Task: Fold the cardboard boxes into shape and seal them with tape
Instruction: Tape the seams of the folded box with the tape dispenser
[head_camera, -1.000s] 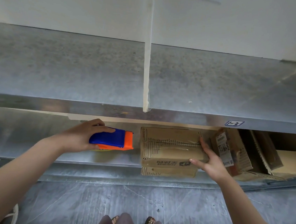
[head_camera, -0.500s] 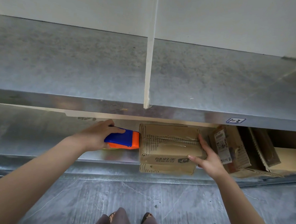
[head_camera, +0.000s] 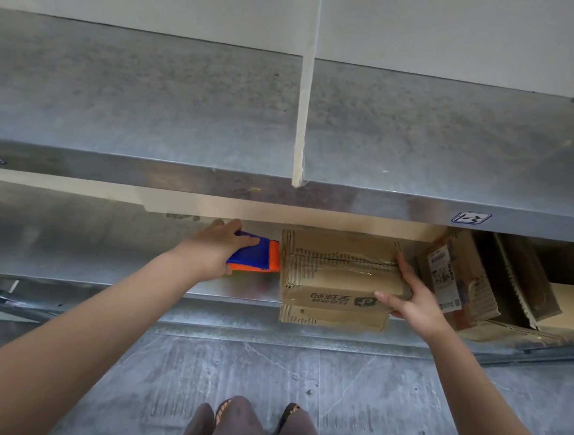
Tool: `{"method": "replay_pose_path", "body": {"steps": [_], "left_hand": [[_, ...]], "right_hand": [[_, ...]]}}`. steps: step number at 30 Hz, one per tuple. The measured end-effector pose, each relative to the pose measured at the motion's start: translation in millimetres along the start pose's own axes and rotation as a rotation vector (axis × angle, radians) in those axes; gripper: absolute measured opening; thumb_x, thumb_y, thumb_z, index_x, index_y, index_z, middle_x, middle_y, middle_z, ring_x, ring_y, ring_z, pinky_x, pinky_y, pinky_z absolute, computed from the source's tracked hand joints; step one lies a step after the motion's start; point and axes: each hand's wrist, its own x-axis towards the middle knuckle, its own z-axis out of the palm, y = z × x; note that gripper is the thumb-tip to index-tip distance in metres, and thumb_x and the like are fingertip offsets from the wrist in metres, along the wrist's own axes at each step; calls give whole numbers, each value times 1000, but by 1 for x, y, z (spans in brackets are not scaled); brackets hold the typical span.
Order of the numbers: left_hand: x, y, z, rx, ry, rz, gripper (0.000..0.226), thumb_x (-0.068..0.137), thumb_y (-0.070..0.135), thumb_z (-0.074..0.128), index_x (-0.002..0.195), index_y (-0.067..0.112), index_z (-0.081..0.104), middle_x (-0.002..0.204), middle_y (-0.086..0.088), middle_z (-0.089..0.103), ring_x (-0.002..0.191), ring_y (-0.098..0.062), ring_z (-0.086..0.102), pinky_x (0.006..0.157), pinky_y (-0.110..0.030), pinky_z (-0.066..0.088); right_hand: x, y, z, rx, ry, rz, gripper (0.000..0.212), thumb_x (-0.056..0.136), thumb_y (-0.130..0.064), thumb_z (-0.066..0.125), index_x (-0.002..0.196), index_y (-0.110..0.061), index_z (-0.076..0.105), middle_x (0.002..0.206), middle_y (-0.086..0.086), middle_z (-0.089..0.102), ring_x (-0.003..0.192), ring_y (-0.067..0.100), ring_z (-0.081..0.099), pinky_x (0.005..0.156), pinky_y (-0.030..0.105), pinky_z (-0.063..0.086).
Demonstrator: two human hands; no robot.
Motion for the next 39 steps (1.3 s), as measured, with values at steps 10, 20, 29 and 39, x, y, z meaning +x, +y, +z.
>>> {"method": "replay_pose_path", "body": {"steps": [10, 20, 29, 39], "left_hand": [[6, -14, 30, -61, -66, -94, 60, 89, 32, 62, 143, 40, 37, 132, 1, 40, 117, -24, 38, 96, -37, 35], [3, 4, 23, 83, -142, -164, 92, 71, 86, 5, 151, 41, 14, 162, -1, 1, 146, -30, -15, 109, -59, -20], [18, 88, 24, -262, 19, 103, 79, 80, 76, 7, 151, 41, 10, 159, 17, -4, 147, -10, -10, 121, -41, 12], [31, 111, 32, -345, 149, -4, 71, 89, 67, 21, 147, 29, 33, 156, 11, 24, 146, -13, 12, 119, -42, 17]], "right_hand": [[3, 3, 1, 12, -7, -18, 112, 42, -81, 76, 137, -67, 20, 147, -30, 24, 142, 12, 31, 107, 51, 43], [-3, 0, 2, -41, -16, -58, 105, 66, -63, 75, 148, -54, 10, 160, -13, 19, 147, 10, 19, 120, 44, 22], [-14, -1, 1, -417, 68, -104, 73, 83, -65, 57, 144, -61, 16, 161, -15, 0, 149, 23, 10, 114, 50, 32], [-9, -7, 22, -609, 58, -233, 82, 76, -81, 17, 150, -46, 18, 161, -17, 9, 148, 10, -14, 118, 61, 6]]}}
